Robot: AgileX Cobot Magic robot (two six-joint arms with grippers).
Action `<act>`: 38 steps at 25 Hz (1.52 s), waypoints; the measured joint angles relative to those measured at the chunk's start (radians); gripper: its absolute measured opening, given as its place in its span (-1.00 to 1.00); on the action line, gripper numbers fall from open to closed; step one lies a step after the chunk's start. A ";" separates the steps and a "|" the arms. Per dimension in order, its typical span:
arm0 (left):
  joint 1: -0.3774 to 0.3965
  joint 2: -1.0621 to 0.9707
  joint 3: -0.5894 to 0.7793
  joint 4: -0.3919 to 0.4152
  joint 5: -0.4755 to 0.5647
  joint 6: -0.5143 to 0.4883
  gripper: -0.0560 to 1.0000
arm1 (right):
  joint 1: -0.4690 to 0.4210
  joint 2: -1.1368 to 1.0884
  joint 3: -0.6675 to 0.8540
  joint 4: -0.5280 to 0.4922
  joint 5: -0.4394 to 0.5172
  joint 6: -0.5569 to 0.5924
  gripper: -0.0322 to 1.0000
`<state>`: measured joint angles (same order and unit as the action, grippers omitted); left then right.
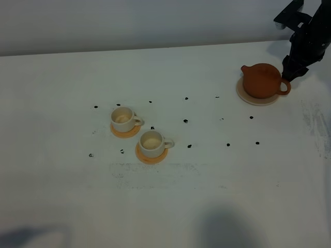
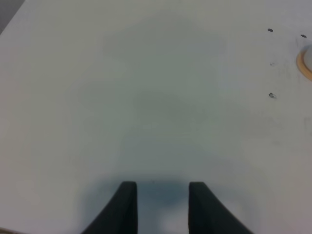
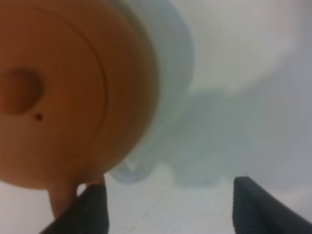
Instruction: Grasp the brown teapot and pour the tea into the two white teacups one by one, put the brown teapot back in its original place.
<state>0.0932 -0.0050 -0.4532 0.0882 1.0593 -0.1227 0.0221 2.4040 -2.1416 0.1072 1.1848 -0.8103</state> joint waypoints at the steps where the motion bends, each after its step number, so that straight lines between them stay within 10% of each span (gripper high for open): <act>1: 0.000 0.000 0.000 0.000 0.000 0.000 -0.42 | 0.000 0.000 0.000 0.002 0.007 0.002 0.10; 22: 0.000 0.000 0.000 0.000 0.000 0.001 -0.42 | 0.002 -0.080 0.000 -0.003 0.018 0.129 0.10; 32: 0.000 0.000 0.000 0.000 0.000 0.001 -0.42 | -0.022 -0.263 0.117 0.009 -0.146 0.338 0.10; 38: 0.000 0.000 0.000 0.000 0.000 0.001 -0.42 | -0.056 -0.425 0.445 0.060 -0.434 0.324 0.10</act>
<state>0.0932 -0.0050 -0.4532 0.0882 1.0593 -0.1218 -0.0344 1.9789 -1.6969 0.1668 0.7511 -0.4868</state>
